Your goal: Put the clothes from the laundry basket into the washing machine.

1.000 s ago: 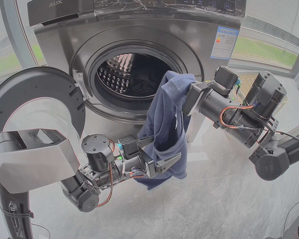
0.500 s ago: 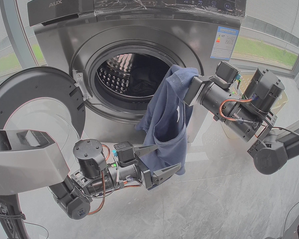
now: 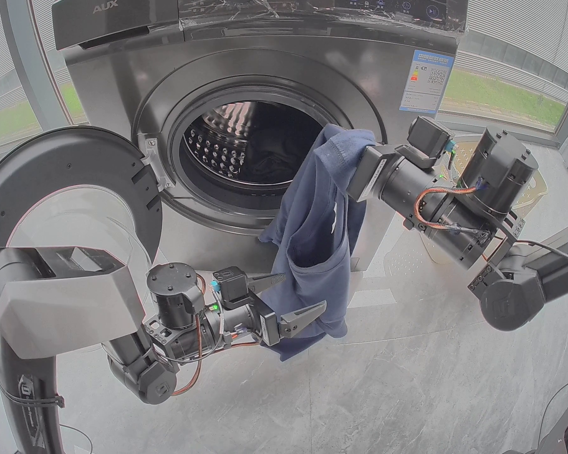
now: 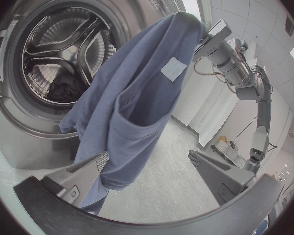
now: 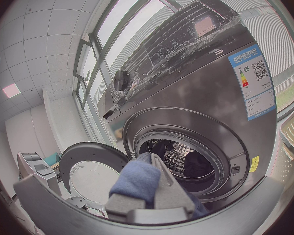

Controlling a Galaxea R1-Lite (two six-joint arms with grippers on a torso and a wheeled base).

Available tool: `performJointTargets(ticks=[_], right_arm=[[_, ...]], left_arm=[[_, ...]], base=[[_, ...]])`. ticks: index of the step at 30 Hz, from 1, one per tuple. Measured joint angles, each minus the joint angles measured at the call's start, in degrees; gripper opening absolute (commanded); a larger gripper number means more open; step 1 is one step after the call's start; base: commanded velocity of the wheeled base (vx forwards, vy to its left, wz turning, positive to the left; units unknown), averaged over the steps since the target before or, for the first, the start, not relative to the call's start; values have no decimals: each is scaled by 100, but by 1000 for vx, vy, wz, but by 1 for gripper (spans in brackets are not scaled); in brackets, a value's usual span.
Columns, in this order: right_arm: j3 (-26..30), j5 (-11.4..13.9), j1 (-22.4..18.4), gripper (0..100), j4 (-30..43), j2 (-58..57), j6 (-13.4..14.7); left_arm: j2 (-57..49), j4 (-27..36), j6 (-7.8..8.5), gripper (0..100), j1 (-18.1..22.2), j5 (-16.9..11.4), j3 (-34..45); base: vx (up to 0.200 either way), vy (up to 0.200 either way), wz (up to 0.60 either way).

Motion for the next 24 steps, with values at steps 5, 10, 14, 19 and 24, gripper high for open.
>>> performJointTargets(ticks=[5,10,14,19,24], right_arm=[[-5,-2,28,0,2,0,2],[-20,-9,44,0,2,15,2],[-24,-13,52,0,-1,26,0],[-20,-18,52,0,-6,35,5],[-5,-18,52,0,-30,55,9]], left_arm=[[210,0,-23,100,90,1,-201],[393,2,-39,100,112,1,-505],[513,2,-48,100,157,4,-733],[590,5,-69,100,201,28,-1030],[574,0,-78,100,206,45,-1204]], base=[[0,0,0],[0,0,0],[0,0,0],[0,0,0],[0,0,0]])
